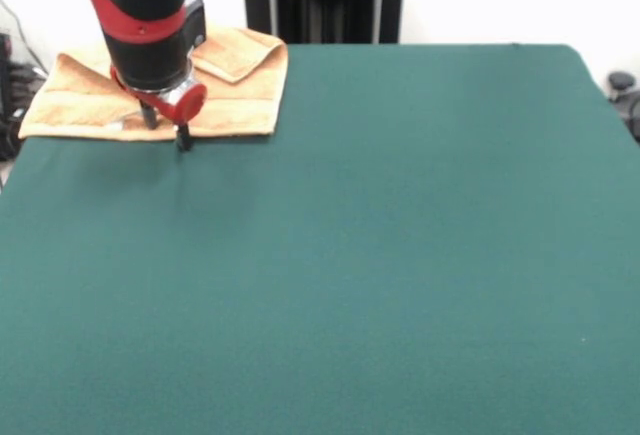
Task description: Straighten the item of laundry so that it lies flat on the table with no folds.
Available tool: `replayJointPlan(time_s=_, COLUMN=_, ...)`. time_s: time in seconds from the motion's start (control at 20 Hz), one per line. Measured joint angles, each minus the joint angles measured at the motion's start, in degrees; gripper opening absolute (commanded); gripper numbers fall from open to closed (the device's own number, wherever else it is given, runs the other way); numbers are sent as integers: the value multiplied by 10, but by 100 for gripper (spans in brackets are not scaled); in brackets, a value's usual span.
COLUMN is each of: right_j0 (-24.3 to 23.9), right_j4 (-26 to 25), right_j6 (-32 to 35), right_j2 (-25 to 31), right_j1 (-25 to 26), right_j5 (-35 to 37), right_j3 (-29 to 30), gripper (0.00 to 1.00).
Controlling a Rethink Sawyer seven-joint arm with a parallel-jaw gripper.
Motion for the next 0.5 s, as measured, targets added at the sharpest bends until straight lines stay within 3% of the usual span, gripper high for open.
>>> replayJointPlan(time_s=0.5, right_j0=-50, right_j4=-47, right_j6=0, right_j2=53, right_j1=-24, right_j5=-26, right_j3=31, gripper=100)
